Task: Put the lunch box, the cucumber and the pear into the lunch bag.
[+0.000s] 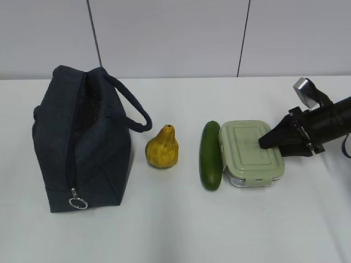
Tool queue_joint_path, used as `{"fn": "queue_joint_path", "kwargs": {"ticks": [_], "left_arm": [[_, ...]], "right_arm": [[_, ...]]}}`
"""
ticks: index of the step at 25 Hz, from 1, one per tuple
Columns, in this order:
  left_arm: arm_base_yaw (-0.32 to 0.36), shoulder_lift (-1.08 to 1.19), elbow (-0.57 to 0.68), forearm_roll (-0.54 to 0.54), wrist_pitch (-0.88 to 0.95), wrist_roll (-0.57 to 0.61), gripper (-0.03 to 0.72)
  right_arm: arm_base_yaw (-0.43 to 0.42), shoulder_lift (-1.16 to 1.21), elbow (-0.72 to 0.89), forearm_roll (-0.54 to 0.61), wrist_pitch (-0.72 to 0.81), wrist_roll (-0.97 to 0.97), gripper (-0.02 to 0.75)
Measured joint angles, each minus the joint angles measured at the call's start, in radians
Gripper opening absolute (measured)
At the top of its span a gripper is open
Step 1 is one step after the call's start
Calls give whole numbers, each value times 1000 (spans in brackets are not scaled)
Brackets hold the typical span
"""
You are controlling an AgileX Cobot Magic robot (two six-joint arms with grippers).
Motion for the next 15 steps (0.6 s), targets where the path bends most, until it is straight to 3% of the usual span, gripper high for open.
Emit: {"fn": "queue_joint_path", "kwargs": {"ticks": [10,15], "left_arm": [[0,40,-9,-38,-20,0,242],[0,267,-39,-230,-295,0,242]], "right_arm": [[-1,1,0,0,2,0,381],[-1,2,0,0,2,0,381]]}}
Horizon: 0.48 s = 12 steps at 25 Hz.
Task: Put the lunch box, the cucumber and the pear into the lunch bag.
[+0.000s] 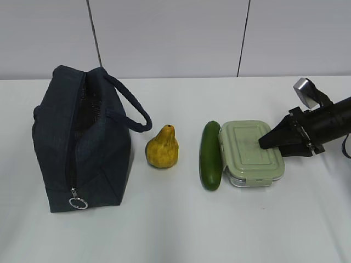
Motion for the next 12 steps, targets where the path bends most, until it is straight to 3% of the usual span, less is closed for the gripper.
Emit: {"fn": "queue_joint_path", "kwargs": {"ticks": [4,7,12], "left_arm": [[0,296,-43,-57,-69,11,242],[0,493,-111,-92,-81,83,247],[0,736,-234,-126,-87,144,314]], "right_arm": [[0,0,0,0,0,0,380],[0,0,0,0,0,0,380],[0,0,0,2,2,-2,380]]}}
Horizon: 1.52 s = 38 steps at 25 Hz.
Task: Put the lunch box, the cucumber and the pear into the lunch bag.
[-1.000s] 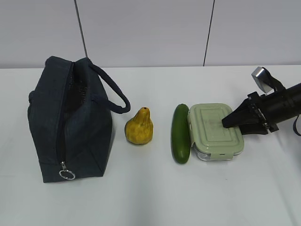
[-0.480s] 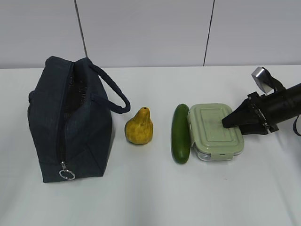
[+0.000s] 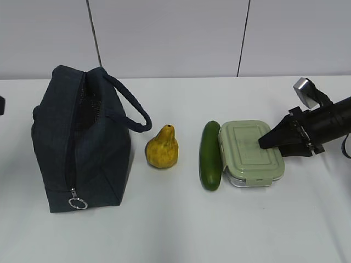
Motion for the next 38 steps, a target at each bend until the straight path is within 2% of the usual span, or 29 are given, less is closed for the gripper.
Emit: {"fn": "queue_joint_path", "kwargs": {"ticks": [7,12,17,20,24,26,33,38], "left_arm": [[-3,232,-148,-72,72,83,343],[-10,337,-166,-76,103,102,344],[-74,386,-166,-67,108,108,341],[-92,394,-166,-64,110,108,273],[-92,394,-166,-58,111,107,83],[-92,394,-166,-62,112,107,29],[-92,392,-169,-85,113,116,3],[-93,364,-228,-85,127,122,3]], "right_arm": [[0,0,0,0,0,0,380],[0,0,0,1,0,0,380],[0,0,0,1,0,0,380],[0,0,0,1,0,0,380],[0,0,0,2,0,0,380],[0,0,0,2,0,0,380],[0,0,0,2,0,0,380],[0,0,0,6,0,0,380]]}}
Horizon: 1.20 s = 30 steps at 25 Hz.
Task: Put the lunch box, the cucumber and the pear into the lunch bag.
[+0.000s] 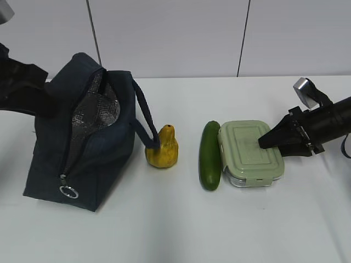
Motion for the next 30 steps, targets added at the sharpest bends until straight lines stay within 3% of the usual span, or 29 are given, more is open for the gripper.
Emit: {"fn": "queue_joint_path", "kwargs": {"ticks": [10,19,30], "left_arm": [[-4,2,-38,-20,47,1,1],[-117,30,-39,-17,-2,4,1],[-118,30,-39,17,-5,4,1]], "right_arm": [[0,1,0,11,-2,-2,380],[0,1,0,11,-2,-4,380],[-2,1,0,12,-2,-4,380]]}}
